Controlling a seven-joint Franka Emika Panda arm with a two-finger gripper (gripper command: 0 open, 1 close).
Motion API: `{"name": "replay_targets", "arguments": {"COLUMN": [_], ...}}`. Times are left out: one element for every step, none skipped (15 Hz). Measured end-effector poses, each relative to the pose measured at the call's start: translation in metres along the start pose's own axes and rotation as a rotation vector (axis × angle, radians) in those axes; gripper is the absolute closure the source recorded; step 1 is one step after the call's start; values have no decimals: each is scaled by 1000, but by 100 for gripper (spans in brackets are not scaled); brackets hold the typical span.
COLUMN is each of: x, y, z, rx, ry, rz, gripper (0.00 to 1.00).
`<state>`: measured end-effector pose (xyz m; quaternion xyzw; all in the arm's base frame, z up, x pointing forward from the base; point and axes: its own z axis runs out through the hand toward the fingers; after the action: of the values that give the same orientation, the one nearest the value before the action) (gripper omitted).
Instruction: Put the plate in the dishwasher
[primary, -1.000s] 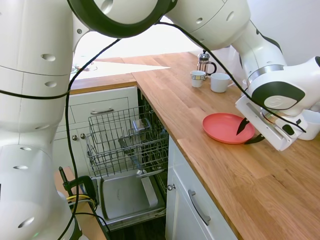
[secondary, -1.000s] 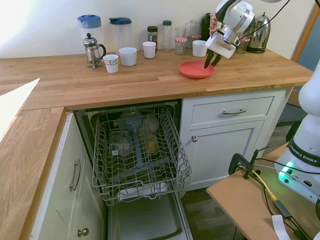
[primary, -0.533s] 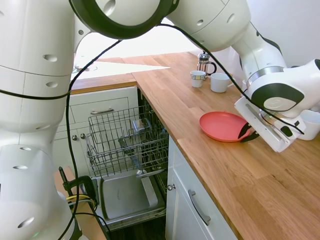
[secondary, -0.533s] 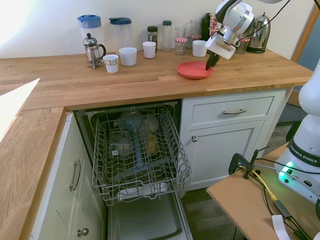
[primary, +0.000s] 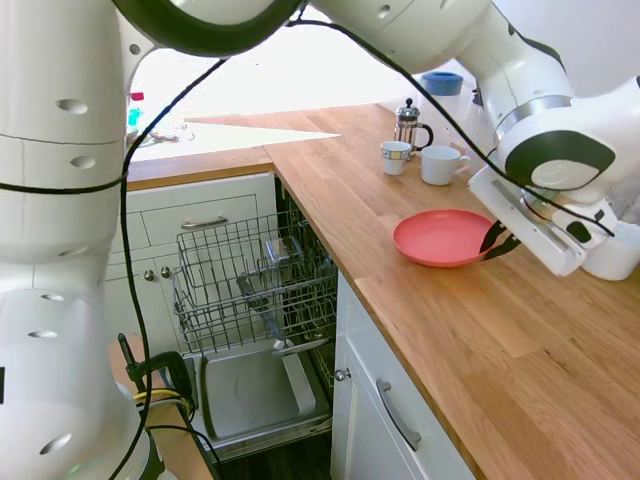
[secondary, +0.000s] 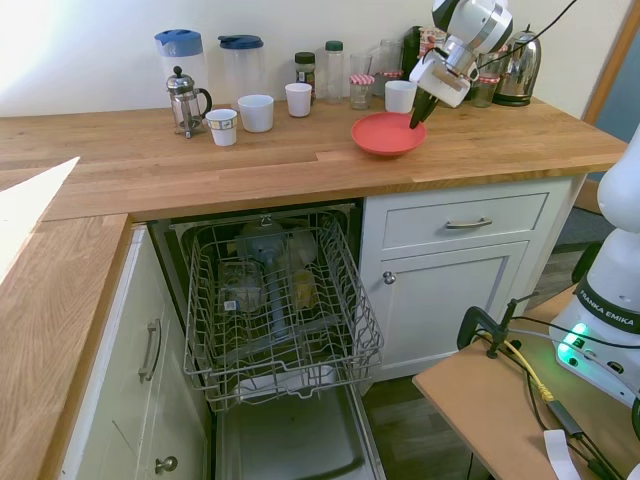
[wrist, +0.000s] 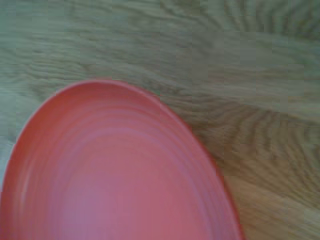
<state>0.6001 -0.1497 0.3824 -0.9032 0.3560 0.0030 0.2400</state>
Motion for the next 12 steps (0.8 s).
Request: {"name": "replay_targets", "arguments": {"x": [-11,-27,-47,-71,-101,-134,-170,-211,-249,-284,-319,-352], "y": [-14,-33,-56,-82,-110,-135,-158,-179,-196,-211,-224,-236], "z": [-11,-21,-29,-34,-36,-34,-28,-17,-6,5,15,25], "rx": [-8,-25,-47,-69,-99,-132,-162,-198,-234,-264,-291,-316], "ry": [14,30,46,62,85,116,151,180,208,238,277,324], "rz": [-24,-49,-75,-104,-137,-173,-208,-250,-285,-316,-349,-386], "gripper": [100,100,100,100,100,100,100,100,100,100,100,100]}}
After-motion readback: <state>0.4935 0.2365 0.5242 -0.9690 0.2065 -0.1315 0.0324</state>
